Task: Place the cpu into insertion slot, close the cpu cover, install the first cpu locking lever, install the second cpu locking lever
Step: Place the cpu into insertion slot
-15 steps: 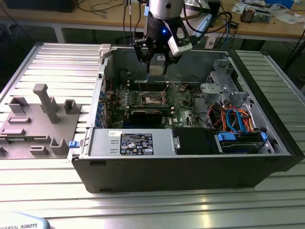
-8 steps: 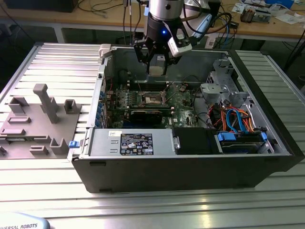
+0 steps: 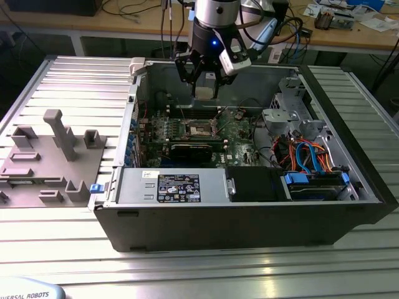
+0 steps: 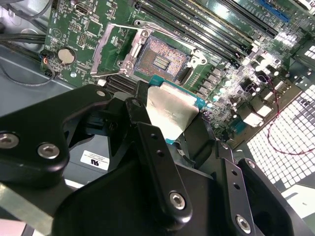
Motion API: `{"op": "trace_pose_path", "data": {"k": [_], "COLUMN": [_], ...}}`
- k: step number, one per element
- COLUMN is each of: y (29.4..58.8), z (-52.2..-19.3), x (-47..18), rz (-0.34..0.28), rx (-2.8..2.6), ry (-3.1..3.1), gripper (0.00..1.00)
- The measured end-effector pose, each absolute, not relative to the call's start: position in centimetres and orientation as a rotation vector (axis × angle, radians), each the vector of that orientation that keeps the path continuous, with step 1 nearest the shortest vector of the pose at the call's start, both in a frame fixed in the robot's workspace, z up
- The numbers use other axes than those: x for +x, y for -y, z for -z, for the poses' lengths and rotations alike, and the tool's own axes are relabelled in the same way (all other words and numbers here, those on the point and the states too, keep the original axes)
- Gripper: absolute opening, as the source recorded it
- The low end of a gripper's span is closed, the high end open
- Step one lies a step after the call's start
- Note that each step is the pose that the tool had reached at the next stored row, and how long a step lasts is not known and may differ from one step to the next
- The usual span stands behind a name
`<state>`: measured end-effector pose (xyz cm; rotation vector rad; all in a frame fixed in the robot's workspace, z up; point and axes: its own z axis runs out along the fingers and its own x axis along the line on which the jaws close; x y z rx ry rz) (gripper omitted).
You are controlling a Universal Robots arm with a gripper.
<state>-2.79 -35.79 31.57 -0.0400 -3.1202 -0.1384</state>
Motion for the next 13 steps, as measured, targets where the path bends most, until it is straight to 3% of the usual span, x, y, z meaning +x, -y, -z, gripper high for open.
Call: {"op": "trace_pose_path", "data": {"k": [13], "y": [35.79], "z": [-31.1], "x": [-2.81], "rz": [0.138], "rx": [-0.04], "ry": [3.12], "gripper": [0.54]}}
